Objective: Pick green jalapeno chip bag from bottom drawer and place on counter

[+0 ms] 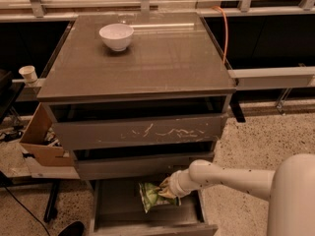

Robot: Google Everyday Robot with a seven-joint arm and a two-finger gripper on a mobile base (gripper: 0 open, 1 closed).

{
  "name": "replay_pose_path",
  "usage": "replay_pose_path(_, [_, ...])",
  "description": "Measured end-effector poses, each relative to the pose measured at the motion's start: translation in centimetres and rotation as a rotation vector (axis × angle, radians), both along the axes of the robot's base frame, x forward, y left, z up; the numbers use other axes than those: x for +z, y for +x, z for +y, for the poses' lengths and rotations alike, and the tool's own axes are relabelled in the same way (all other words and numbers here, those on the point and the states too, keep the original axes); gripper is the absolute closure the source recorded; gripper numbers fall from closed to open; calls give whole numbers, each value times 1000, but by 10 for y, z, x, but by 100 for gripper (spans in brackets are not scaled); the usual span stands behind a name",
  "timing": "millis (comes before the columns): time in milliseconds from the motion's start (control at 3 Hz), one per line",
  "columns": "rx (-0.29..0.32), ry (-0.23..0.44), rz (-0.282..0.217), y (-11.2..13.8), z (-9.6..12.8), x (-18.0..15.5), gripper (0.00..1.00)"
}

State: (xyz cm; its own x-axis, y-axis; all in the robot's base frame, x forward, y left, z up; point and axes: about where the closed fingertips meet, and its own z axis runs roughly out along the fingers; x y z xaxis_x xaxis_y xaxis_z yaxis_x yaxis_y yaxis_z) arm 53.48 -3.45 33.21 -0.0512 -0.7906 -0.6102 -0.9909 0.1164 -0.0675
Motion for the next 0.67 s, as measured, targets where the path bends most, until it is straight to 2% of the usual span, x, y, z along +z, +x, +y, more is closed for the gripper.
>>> replay_pose_path(333, [16, 6, 5, -3, 6, 26, 100])
replay_pose_path(667, [37, 2, -18, -15, 13, 78, 100])
